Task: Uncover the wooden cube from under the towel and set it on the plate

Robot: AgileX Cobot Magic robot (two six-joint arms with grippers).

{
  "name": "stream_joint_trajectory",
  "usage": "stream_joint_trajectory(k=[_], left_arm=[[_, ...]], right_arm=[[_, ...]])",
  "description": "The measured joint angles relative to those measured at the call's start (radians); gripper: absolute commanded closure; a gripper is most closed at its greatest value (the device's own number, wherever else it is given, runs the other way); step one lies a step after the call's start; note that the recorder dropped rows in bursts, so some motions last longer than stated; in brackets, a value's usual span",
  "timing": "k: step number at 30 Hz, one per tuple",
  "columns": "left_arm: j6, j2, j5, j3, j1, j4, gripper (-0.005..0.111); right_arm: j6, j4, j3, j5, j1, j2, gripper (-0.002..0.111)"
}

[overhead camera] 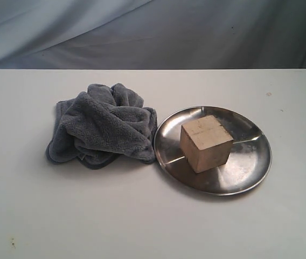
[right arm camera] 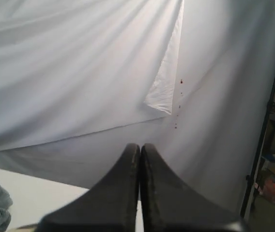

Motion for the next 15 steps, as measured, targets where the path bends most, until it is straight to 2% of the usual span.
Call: stream_joint_trajectory(k=[6, 15], left_arm=[[0.0, 0.0, 0.0, 0.0, 0.0, 0.0, 0.105], [0.0, 0.0, 0.0, 0.0, 0.0, 0.0, 0.105]], right_arm=[[0.0, 0.003, 0.103, -0.01, 0.0, 0.0, 0.108], [0.0, 0.09, 0.323, -0.198, 0.0, 0.002, 0.108]])
